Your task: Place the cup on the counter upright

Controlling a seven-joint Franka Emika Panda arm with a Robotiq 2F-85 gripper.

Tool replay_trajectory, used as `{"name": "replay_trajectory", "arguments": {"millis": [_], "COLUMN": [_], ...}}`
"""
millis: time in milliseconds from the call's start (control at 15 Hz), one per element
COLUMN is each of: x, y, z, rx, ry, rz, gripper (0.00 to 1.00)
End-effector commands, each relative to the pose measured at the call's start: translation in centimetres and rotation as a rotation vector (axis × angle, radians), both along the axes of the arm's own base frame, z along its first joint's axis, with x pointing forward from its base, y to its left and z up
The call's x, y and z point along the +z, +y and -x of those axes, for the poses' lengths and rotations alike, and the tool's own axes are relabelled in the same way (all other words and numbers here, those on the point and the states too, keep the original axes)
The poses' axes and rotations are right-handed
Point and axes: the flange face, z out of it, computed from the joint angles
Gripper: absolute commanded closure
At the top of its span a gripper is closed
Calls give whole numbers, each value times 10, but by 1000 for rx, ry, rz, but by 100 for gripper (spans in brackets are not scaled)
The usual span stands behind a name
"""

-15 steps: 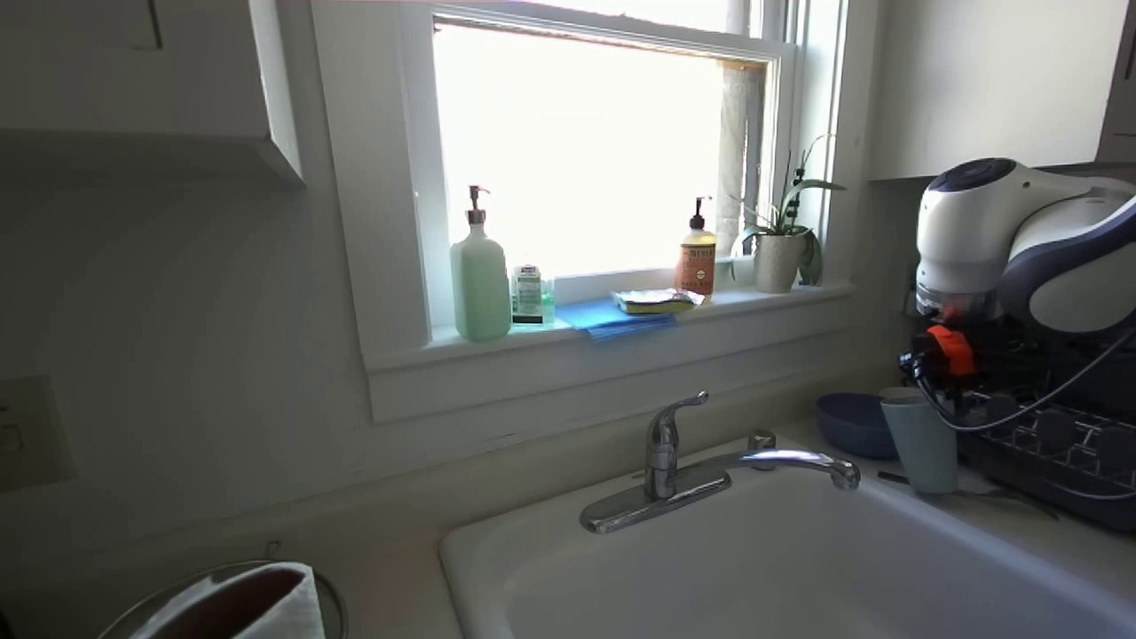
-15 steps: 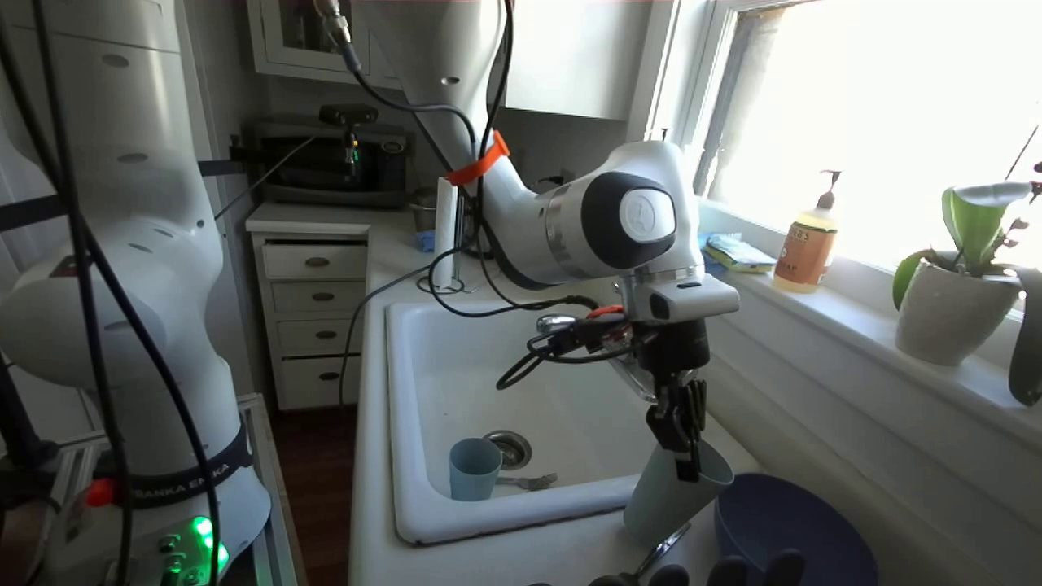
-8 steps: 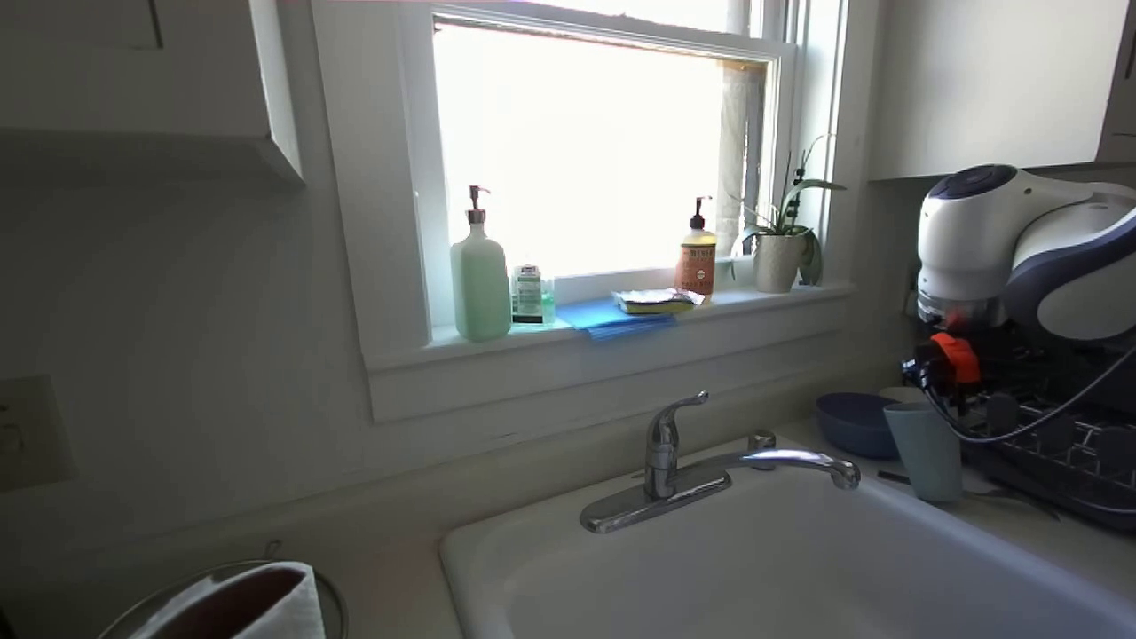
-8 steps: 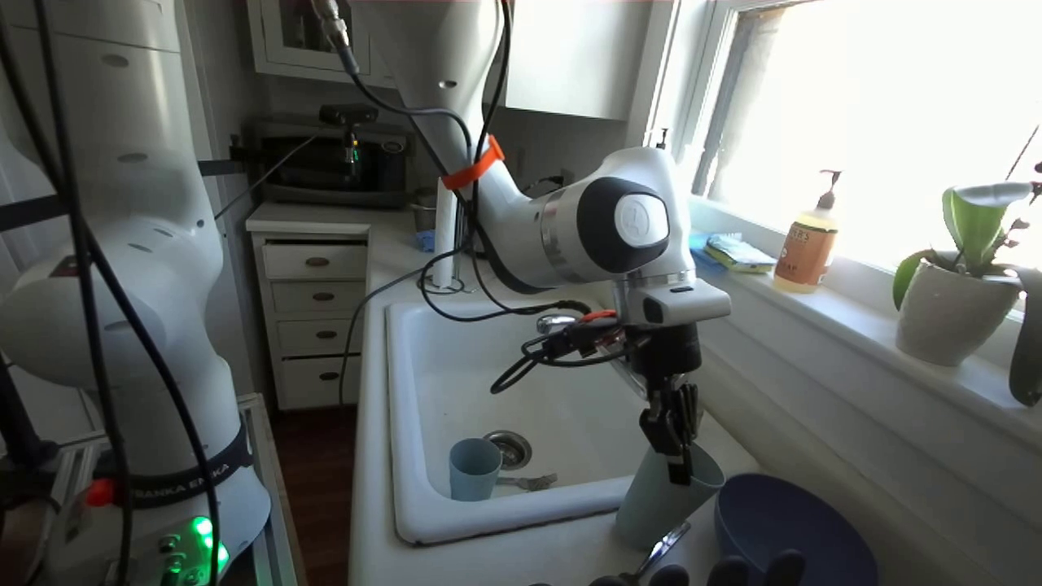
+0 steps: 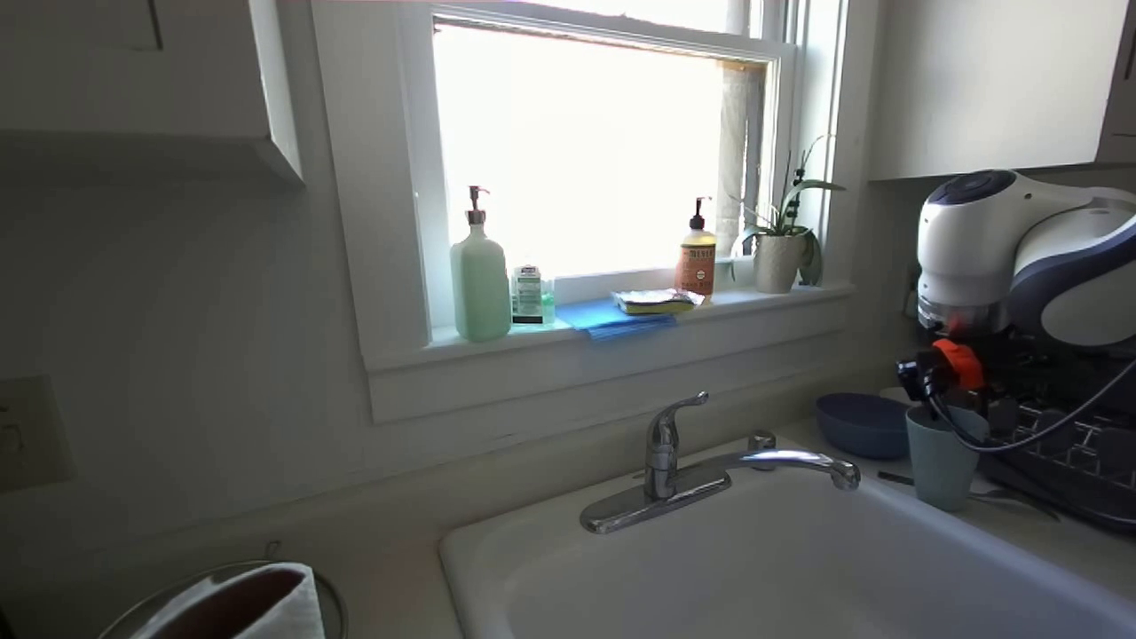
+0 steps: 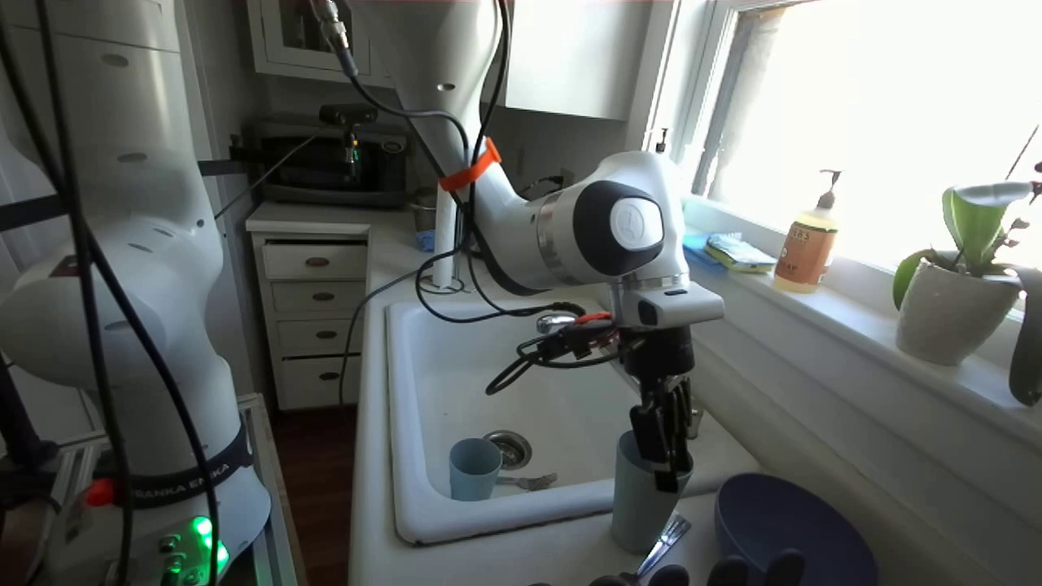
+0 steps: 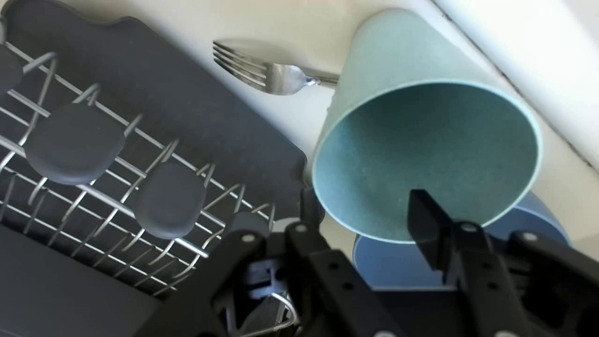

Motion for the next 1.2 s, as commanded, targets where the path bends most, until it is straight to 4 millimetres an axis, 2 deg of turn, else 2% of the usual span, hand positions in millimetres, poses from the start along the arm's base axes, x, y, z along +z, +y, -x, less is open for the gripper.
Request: {"name": "replay_trajectory", "arguments": {"millis": [0, 133, 200, 600, 867, 1133], "x": [15, 24, 29, 71, 116, 150], "y": [4, 4, 4, 14, 6, 6], "z": [5, 4, 4, 3, 0, -5], "rx": [11, 30, 43, 222, 316, 376], "ry": [-1, -2, 0, 46, 102, 177], "rz": [-18, -24, -36, -198, -273, -306], "gripper": [16, 2, 0, 0, 0, 0]}}
